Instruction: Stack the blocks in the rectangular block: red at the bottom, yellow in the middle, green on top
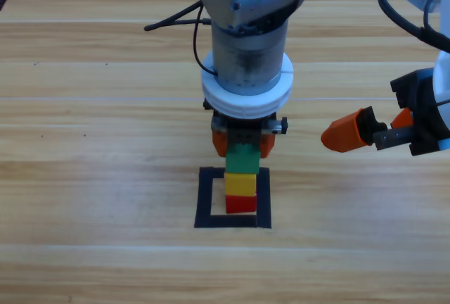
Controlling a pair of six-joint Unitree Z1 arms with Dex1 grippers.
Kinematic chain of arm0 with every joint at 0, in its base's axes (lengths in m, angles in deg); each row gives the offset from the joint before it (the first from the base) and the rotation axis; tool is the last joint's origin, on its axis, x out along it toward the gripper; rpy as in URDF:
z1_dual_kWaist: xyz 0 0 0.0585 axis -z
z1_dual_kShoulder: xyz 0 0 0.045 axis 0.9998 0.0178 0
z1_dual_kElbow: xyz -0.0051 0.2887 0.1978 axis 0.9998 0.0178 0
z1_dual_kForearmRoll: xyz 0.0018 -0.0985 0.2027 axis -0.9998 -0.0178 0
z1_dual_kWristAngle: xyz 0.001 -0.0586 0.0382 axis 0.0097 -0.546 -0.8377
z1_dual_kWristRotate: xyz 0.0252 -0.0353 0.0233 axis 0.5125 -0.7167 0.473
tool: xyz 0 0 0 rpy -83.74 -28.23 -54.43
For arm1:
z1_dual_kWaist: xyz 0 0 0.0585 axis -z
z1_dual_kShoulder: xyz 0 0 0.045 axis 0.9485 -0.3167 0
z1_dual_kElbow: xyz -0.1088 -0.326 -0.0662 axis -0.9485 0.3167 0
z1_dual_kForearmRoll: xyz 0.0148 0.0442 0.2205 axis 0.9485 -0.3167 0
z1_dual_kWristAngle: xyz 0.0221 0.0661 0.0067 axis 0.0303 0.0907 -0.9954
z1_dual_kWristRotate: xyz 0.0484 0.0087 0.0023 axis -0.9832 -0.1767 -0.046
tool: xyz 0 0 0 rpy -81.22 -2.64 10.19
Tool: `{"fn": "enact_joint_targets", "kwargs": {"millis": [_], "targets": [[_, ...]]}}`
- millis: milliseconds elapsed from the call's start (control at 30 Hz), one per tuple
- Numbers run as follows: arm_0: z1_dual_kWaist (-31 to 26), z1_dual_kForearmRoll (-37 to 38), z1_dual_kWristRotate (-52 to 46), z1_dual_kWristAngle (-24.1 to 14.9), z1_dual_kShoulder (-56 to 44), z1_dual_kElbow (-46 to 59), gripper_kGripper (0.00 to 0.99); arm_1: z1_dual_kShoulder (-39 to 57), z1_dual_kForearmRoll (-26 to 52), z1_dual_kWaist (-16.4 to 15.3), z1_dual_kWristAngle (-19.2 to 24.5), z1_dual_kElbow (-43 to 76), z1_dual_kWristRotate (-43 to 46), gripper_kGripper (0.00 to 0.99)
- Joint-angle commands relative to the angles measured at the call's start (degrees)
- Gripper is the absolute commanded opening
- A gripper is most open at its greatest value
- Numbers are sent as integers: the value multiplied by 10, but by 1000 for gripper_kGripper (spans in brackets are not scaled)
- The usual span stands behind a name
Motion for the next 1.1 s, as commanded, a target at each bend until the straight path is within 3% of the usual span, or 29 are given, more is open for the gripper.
{"fn": "enact_joint_targets", "kwargs": {"millis": [33, 267, 300, 367, 433, 467, 500, 933, 1033, 1100], "targets": [[16, -2, -6, -7, 31, 12, 0, 30, 1, 13, -11, 17, 0, 990], [16, 4, -6, -7, 29, 20, 3, 29, 1, 13, -11, 17, 0, 990], [16, 6, -7, -8, 24, 26, 61, 28, 1, 13, -11, 17, 1, 990], [16, 6, -10, -8, 17, 27, 397, 28, 1, 13, -11, 17, 2, 990], [16, 6, -13, -8, 14, 28, 819, 28, 2, 13, -8, 17, 3, 990], [16, 6, -13, -8, 13, 28, 934, 27, 3, 13, -7, 18, 4, 990], [16, 6, -14, -8, 11, 28, 983, 26, 4, 13, -5, 18, 5, 990], [16, 6, -21, -15, -8, 26, 990, 28, 14, 13, 1, 25, 10, 990], [19, 4, -27, -39, -29, -11, 990, 28, 14, 13, 3, 25, 10, 990], [33, 3, -45, -78, -58, -23, 990, 28, 15, 13, 4, 24, 10, 990]]}}
